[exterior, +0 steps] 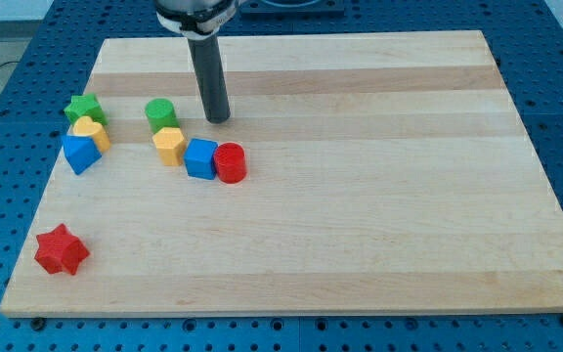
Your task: Move the green circle to the right of the green star
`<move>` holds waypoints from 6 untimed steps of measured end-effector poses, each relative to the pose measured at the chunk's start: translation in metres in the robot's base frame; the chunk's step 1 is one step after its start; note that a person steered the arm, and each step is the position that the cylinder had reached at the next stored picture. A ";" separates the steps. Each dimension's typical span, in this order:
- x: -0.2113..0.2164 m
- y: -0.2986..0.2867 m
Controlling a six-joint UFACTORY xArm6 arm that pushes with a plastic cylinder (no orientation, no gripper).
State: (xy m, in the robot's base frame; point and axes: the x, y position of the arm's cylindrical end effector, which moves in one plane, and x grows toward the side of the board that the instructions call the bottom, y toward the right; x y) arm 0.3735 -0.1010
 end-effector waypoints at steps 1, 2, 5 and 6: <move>0.011 -0.025; -0.005 -0.068; -0.016 -0.036; 0.026 0.048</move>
